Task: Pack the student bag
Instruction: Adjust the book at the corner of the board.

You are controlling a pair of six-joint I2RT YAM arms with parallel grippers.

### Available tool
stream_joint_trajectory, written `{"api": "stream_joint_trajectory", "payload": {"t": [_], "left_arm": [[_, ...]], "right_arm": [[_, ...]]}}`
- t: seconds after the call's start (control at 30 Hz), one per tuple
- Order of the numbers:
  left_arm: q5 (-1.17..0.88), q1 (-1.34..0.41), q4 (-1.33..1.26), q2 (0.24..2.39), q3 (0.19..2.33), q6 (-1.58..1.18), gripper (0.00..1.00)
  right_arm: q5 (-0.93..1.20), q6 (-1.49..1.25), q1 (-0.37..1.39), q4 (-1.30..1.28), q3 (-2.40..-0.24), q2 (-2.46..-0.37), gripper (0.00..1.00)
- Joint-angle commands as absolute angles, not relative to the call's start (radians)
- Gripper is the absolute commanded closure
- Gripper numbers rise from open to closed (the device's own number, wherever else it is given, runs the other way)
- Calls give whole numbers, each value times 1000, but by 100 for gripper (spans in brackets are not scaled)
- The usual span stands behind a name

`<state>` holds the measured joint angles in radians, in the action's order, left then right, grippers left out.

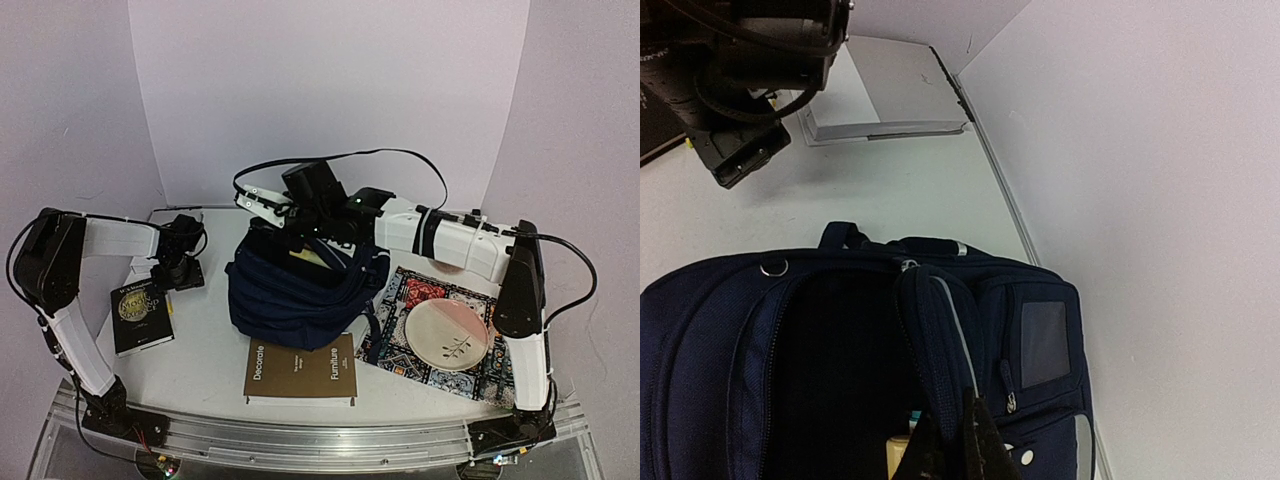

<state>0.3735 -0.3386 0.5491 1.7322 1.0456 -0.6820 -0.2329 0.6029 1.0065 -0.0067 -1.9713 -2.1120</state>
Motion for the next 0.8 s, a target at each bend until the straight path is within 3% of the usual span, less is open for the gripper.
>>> {"api": "stream_joint_trajectory", "payload": {"t": [0.0, 0.77], "left_arm": [[428, -317, 556, 1779, 1105, -658, 21], [303, -278, 478, 1903, 1099, -647, 29]], "right_arm": [[-246, 607, 1020, 98, -1979, -2082, 100], [-246, 613, 1020, 106, -1967, -2080, 100]]}}
